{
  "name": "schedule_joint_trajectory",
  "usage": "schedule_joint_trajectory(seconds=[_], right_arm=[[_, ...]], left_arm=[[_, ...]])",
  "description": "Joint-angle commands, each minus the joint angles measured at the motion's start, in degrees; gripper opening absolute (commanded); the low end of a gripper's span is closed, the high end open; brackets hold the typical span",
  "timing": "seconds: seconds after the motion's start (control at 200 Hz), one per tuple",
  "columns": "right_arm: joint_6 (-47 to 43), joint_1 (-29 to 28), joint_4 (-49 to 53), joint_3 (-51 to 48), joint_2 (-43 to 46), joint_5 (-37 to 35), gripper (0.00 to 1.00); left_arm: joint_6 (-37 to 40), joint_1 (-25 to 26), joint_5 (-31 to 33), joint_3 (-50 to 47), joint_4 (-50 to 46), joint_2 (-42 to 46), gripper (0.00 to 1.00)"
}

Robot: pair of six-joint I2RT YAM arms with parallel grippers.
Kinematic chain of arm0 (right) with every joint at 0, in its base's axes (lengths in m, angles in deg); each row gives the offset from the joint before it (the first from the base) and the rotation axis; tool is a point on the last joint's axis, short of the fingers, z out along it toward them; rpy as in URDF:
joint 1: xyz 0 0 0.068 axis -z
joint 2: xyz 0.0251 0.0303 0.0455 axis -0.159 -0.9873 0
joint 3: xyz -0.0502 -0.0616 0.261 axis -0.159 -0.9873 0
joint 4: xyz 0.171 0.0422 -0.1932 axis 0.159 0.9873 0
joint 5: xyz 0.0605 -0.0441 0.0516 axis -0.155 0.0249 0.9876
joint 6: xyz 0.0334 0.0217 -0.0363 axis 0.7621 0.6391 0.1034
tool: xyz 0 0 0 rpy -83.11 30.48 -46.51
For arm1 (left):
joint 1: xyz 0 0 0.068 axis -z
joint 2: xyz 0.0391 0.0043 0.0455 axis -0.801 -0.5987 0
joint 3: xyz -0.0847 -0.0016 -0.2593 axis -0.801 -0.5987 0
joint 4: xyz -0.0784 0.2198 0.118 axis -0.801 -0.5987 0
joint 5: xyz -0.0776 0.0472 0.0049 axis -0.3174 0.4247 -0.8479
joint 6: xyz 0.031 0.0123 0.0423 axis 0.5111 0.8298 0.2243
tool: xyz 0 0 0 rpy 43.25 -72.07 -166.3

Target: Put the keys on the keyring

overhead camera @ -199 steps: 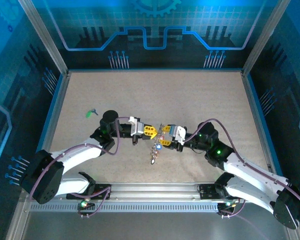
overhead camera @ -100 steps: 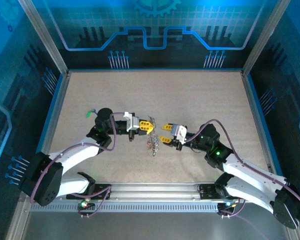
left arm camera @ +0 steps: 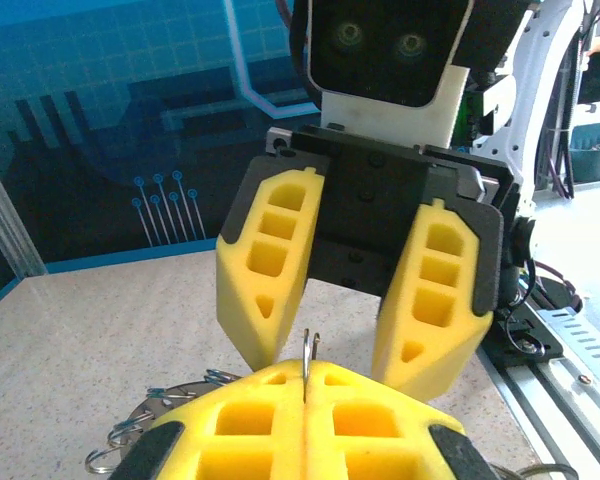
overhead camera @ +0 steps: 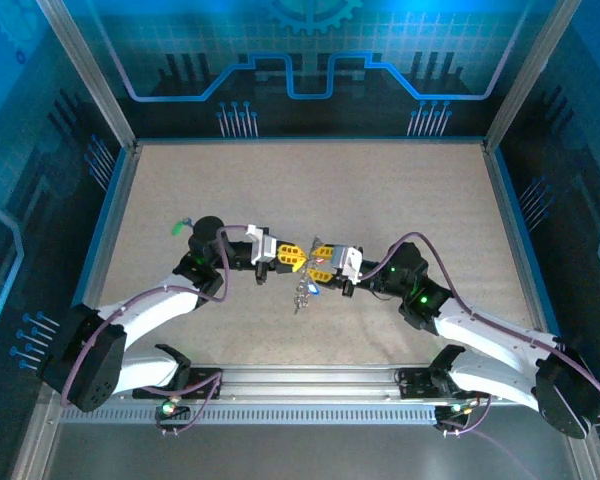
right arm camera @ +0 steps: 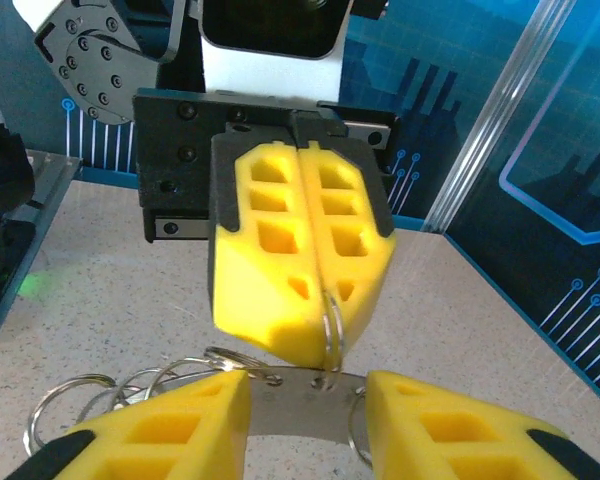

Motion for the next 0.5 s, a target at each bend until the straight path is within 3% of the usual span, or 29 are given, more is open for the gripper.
schedule_joint_trajectory(seconds=[0.0, 0.12, 0.495], right_arm=[[0.04, -0.61, -1.97, 1.50, -0.46, 0.13, 0.29], [-0.35, -0.60, -1.47, 1.91, -0.89, 0.26, 0.21], [-1.73, -2.17, -2.71, 2.21, -1.95, -0.95, 0.23]], left_arm=[[0.39, 0.41, -3.09, 0.00, 2.26, -0.15, 0.00], [0.59, 0.67, -3.32, 0.03, 1.98, -0.23, 0.00], [3.22, 1.60, -2.88, 0.75, -2.52, -0.01, 0.00]])
